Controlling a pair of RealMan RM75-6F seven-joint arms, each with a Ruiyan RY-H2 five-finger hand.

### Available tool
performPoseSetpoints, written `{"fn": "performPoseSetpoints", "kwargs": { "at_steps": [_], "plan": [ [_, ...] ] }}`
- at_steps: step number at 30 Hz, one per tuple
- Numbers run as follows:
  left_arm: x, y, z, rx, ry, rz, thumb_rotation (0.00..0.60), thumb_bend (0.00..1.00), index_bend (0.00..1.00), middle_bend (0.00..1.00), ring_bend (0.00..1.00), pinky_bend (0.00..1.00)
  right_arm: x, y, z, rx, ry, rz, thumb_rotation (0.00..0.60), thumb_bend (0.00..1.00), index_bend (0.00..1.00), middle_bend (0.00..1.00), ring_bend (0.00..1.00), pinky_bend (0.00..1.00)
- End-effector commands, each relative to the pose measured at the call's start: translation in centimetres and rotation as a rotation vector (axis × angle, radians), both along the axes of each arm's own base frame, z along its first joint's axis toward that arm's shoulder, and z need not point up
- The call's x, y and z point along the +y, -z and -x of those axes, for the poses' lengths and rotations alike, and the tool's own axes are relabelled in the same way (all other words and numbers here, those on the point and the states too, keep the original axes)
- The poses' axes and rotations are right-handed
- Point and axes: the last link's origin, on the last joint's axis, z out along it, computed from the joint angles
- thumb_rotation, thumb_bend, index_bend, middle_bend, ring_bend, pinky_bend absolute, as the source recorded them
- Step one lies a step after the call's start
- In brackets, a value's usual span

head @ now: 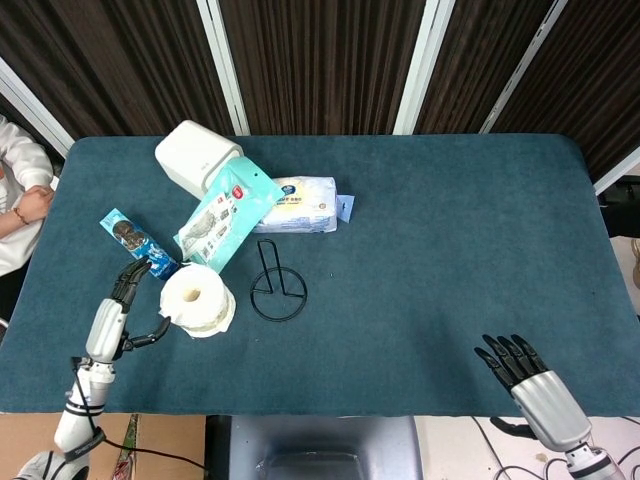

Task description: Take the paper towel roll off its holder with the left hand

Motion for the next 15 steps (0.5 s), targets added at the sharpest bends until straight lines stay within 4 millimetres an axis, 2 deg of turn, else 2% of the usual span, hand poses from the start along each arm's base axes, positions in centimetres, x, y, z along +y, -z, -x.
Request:
{"fn": "performPoseSetpoints", "kwargs": {
  "at_steps": [1,5,7,10,12,15],
  "plan": [
    [-2.8,-2.6,1.2,0.235,0.021,0.018,0.600,0.38,0.00,0.00,0.00,0.00,0.0,-0.1,0.0,0.013,0.006,0.027,0.600,0.01,0.00,0.00,0.00,0.00],
    [-7.5,-2.4,3.0,0.570,-0.041,0.063,0.600,0.42,0.00,0.00,0.00,0.00,-0.3,0.1,0.1,0.035,0.023,0.069,0.600,0.01,0.00,0.00,0.00,0.00],
    [-9.0,-2.0,3.3,0.688,-0.060,0.051,0.600,0.42,0.00,0.00,0.00,0.00,-0.3,0.3,0.0,0.044,0.030,0.078,0.600,0.01,0.00,0.00,0.00,0.00],
    [-10.1,-1.4,3.2,0.772,-0.078,0.028,0.600,0.42,0.00,0.00,0.00,0.00,-0.4,0.4,-0.1,0.045,0.028,0.083,0.600,0.02,0.00,0.00,0.00,0.00],
    [-10.2,-1.4,2.2,0.746,-0.045,0.002,0.600,0.43,0.00,0.00,0.00,0.00,-0.3,0.5,-0.1,0.046,0.026,0.080,0.600,0.02,0.00,0.00,0.00,0.00],
    [-10.0,-1.7,2.3,0.739,-0.046,-0.006,0.600,0.43,0.00,0.00,0.00,0.00,-0.3,0.6,-0.2,0.045,0.019,0.079,0.600,0.02,0.00,0.00,0.00,0.00]
  ]
}}
